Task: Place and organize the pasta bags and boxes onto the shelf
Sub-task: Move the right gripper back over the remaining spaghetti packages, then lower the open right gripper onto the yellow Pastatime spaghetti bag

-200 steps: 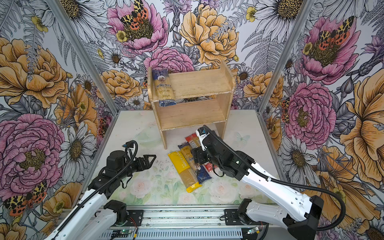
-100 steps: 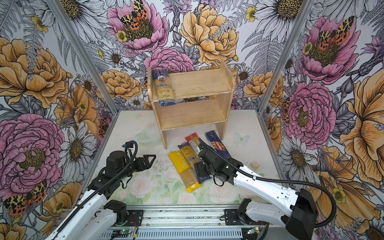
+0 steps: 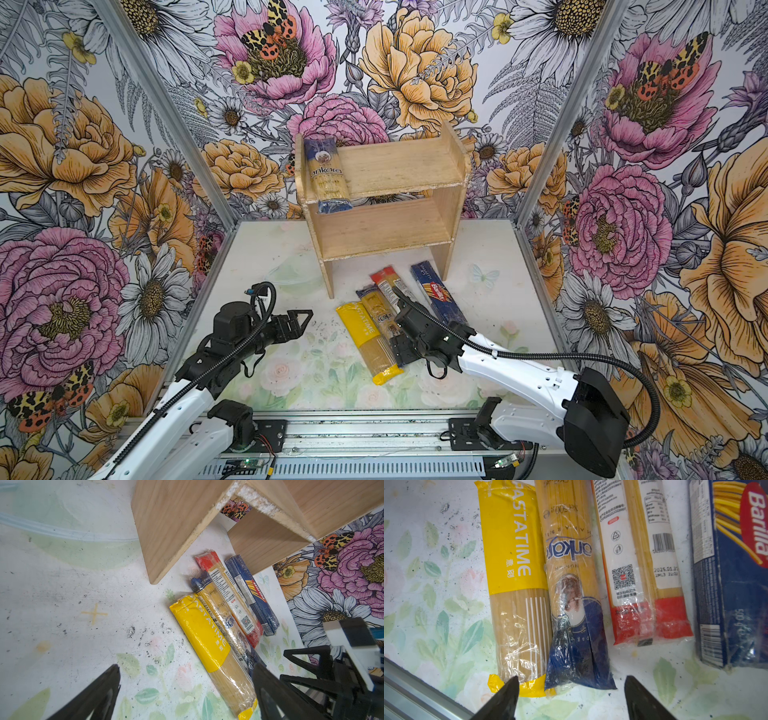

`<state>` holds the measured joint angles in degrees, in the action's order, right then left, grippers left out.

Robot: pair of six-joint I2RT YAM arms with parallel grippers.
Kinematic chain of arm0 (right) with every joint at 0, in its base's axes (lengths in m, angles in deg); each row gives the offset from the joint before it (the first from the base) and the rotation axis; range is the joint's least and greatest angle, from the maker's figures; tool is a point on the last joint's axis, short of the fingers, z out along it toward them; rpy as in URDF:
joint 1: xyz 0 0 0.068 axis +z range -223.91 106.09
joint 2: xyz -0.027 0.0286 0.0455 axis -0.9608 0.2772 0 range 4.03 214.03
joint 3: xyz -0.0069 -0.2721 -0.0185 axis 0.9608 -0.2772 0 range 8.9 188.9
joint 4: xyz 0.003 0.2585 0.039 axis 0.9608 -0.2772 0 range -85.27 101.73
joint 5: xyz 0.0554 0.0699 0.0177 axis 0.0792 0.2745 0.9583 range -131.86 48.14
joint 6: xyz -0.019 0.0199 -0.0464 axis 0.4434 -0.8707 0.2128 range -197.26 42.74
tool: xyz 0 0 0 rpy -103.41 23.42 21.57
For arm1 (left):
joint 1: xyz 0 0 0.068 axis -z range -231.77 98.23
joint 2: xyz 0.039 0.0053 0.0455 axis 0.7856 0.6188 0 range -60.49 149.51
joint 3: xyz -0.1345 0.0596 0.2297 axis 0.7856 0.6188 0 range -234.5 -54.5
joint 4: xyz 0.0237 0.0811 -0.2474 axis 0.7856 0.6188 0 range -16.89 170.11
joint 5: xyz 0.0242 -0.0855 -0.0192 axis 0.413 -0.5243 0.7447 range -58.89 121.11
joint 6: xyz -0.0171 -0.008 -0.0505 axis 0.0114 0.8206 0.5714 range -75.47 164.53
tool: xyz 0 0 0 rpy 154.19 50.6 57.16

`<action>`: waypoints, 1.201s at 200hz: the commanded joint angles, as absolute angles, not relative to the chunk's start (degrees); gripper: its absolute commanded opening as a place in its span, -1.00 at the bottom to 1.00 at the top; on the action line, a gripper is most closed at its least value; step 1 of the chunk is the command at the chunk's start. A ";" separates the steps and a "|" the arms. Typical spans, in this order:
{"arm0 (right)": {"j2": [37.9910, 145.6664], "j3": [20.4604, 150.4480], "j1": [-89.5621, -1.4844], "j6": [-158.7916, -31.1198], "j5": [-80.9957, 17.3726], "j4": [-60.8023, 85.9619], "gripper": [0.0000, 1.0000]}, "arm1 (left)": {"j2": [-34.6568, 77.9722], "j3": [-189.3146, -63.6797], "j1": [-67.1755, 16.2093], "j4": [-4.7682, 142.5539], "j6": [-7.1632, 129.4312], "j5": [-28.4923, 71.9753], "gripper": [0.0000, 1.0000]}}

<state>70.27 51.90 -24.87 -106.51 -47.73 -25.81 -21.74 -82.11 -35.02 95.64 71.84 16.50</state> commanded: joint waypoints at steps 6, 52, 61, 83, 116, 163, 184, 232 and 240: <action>70.47 50.34 -24.89 -107.71 -46.82 -22.38 0.62 | -21.36 -81.44 -34.39 95.41 72.38 17.44 0.98; 70.81 47.25 -24.86 -107.40 -46.53 -19.79 0.62 | -20.02 -80.69 -33.70 94.58 72.83 17.24 0.98; 70.89 46.90 -24.94 -107.24 -46.39 -19.24 0.62 | -19.72 -80.61 -33.38 94.63 72.73 17.34 0.98; 71.09 46.59 -24.87 -106.95 -45.79 -18.44 0.62 | -19.53 -80.45 -32.71 94.59 72.99 17.83 0.98; 71.66 46.77 -24.82 -106.74 -43.71 -17.53 0.61 | -19.53 -79.77 -31.96 94.56 73.83 18.32 0.98; 72.45 47.64 -22.77 -105.95 -42.22 -15.73 0.59 | -19.45 -79.35 -30.54 94.51 74.47 19.85 0.97; 73.29 48.15 -21.56 -105.66 -42.12 -14.96 0.59 | -18.96 -79.29 -29.95 94.13 74.62 20.11 0.98; 77.38 49.68 -18.91 -105.69 -41.85 -13.02 0.58 | -17.50 -79.37 -29.27 93.37 74.70 20.43 0.98; 78.31 50.05 -18.45 -105.69 -41.93 -12.84 0.58 | -17.43 -79.38 -29.27 93.33 74.76 20.63 0.98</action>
<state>76.12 47.42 -19.67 -106.16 -42.16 -15.30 -17.57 -79.86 -29.82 95.11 74.44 19.10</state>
